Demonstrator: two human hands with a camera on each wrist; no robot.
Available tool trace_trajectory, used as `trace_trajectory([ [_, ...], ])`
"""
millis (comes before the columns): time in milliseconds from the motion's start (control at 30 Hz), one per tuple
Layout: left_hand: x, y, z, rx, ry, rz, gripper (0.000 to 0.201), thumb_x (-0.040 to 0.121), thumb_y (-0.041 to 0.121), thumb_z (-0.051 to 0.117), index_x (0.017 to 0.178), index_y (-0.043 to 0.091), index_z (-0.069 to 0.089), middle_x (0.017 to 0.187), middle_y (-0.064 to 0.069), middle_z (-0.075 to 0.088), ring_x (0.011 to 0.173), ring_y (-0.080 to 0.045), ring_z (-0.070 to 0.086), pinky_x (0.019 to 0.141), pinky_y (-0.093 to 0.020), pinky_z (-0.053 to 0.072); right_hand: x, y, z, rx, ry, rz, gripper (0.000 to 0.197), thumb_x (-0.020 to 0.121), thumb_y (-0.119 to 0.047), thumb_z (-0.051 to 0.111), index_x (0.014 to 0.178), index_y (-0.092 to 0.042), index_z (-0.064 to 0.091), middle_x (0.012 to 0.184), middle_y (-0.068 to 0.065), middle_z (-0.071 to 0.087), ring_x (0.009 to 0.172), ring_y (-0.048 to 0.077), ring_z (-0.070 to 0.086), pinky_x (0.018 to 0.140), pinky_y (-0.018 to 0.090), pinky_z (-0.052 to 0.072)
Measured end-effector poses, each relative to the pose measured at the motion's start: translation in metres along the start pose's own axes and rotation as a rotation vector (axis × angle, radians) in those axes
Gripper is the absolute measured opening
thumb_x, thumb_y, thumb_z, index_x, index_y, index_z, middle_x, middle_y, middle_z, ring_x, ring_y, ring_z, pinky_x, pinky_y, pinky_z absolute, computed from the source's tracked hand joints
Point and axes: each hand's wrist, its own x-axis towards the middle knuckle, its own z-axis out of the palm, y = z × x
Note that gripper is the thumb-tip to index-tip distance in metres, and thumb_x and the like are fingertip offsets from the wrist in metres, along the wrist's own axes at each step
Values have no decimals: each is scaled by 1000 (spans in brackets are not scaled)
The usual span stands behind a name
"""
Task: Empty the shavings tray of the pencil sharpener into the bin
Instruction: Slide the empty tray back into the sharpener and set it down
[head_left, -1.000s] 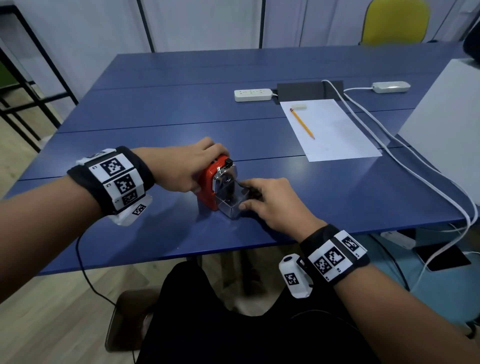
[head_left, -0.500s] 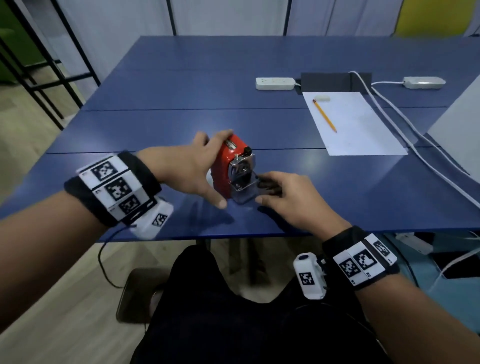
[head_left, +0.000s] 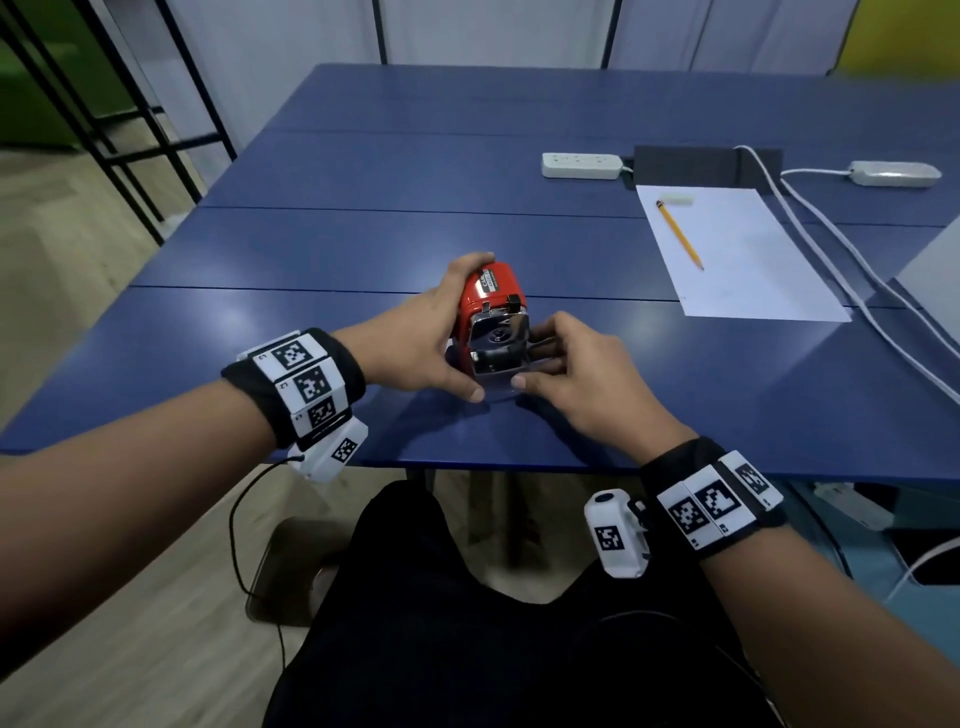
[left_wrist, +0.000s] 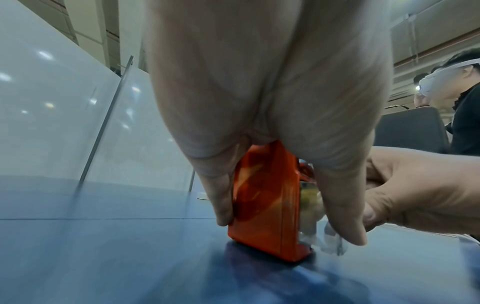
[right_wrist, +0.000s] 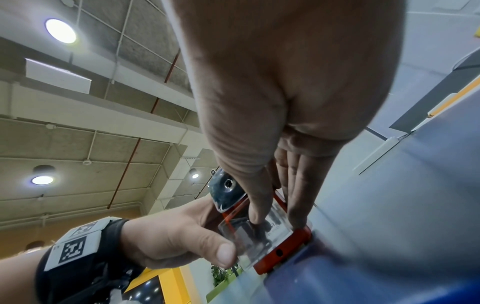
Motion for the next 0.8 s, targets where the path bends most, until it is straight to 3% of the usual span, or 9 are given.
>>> trace_trajectory([
  [133,2,-1,-1,7,-9,3,142,63,27,102,160,34,-2,129,3,56,94,0,63,81,-9,45,0,-2,0,-30,13,-14,41,85,-25,89,112,-23,59,108,-8,73,89,-1,72,79,22,57],
  [233,-1,-1,-1,2,-7,13,142,65,26,101,161,36,-3,132,0,59,101,-10,66,91,-18,48,-2,-2,2,-53,10,-19,41,87,-28,88,112,-27,55,106,-11,69,84,-6,66,71,13,48],
  [333,-4,-2,1,-9,14,27,138,69,26,99,161,39,-3,134,-4,63,109,-17,69,102,-34,53,-5,-4,4,-61,-18,-14,44,87,-27,88,111,-29,51,104,-15,66,87,-4,65,71,16,48],
  [433,-4,-4,5,1,87,36,126,75,22,93,162,38,4,121,-5,69,102,-19,72,101,-44,57,-6,-4,4,-63,-60,-6,46,86,-23,89,111,-28,50,105,-13,68,88,-5,67,72,18,50],
  [533,-4,-4,1,28,84,24,126,76,23,93,162,40,3,128,-7,68,112,-23,69,105,-43,54,-5,-4,-1,-105,-108,0,50,85,-24,90,115,-27,51,113,-8,69,90,1,69,79,26,56],
  [633,-7,-6,-5,45,53,-66,139,70,31,98,162,39,-6,137,-13,64,116,-25,67,102,-36,50,4,-5,-13,-136,-126,-8,77,80,-29,93,142,-24,49,136,-4,64,100,10,72,93,39,60],
  [667,-8,-6,-5,34,55,-112,140,66,36,100,161,37,-3,135,-13,65,110,-23,68,100,-37,52,8,-6,-17,-142,-142,-17,88,77,-30,94,149,-25,43,143,-4,61,102,11,72,94,41,60],
  [733,-6,-8,-2,20,52,-184,125,64,41,100,157,28,17,128,-7,69,105,-20,71,98,-40,57,17,-11,-20,-157,-195,-46,105,73,-32,97,157,-29,33,148,-6,57,102,12,72,94,40,61],
  [800,-3,-10,1,42,52,-201,102,66,41,98,147,23,39,124,0,69,104,-19,73,96,-41,59,26,-16,-17,-168,-215,-74,107,74,-31,97,158,-29,31,137,-8,61,100,11,72,92,35,59],
])
